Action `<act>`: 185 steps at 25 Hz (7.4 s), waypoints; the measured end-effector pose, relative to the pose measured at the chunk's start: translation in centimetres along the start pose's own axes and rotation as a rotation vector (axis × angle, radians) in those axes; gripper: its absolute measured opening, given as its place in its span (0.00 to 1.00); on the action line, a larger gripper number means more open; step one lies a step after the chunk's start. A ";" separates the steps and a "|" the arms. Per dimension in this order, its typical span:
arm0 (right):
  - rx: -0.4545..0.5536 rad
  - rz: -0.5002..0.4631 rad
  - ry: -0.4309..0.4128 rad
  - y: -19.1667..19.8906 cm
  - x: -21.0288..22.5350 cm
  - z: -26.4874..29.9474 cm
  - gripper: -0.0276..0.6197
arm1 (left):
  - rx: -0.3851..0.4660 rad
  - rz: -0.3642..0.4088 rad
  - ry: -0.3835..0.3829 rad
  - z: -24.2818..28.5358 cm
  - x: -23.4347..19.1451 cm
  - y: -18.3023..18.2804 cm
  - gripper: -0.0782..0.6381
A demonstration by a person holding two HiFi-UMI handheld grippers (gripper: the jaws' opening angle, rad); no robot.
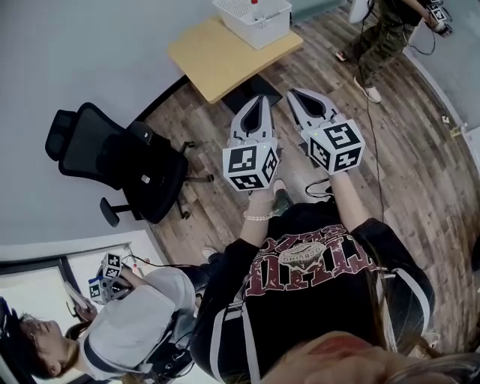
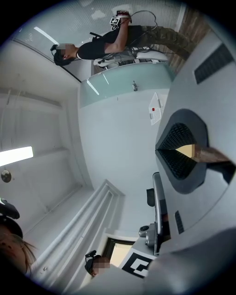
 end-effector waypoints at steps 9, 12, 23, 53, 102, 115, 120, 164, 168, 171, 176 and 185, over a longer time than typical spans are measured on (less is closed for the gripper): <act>-0.004 -0.003 0.042 -0.7 3.2 4.0 0.07 | -0.017 -0.011 0.061 5.1 -2.0 -0.6 0.18; -0.007 -0.010 0.061 -1.1 4.5 5.2 0.07 | -0.021 -0.013 0.074 7.0 -2.5 -0.7 0.17; -0.004 -0.009 0.109 -1.7 7.4 9.4 0.07 | -0.034 -0.027 0.118 12.0 -4.7 -1.3 0.18; -0.045 -0.001 0.128 -1.7 16.0 20.9 0.07 | -0.076 -0.012 0.146 25.1 -10.1 -1.5 0.17; -0.102 0.015 0.075 -3.2 36.2 34.2 0.07 | -0.100 -0.057 0.034 48.1 -13.7 -1.1 0.17; -0.125 0.041 0.122 -2.1 39.7 39.7 0.07 | -0.134 -0.061 0.095 54.3 -16.9 -0.5 0.17; -0.134 0.047 0.134 -1.9 40.6 41.2 0.07 | -0.144 -0.064 0.111 56.1 -17.7 -0.3 0.17; -0.240 0.063 0.097 0.3 49.5 47.8 0.07 | -0.190 -0.084 0.018 64.9 -21.0 1.3 0.17; -0.275 0.069 0.074 1.2 50.7 48.8 0.07 | -0.202 -0.088 -0.009 65.6 -21.4 1.8 0.17; -0.299 0.067 0.054 1.7 51.2 49.5 0.07 | -0.211 -0.096 -0.032 66.0 -21.7 2.3 0.17; -0.324 0.063 0.025 2.5 51.9 50.1 0.07 | -0.217 -0.105 -0.062 66.8 -22.0 3.0 0.17; -0.405 0.049 0.010 4.5 53.0 50.6 0.07 | -0.244 -0.118 -0.086 67.1 -21.9 4.2 0.18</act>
Point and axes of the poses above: the fingertips, and each gripper's own axes: z forward along the fingers, x to its right, y out of its underside, the point moved 2 cm from there along -z, backward along the fingers, and after that the axes turned 12 degrees about -y, right-handed, at the moved point
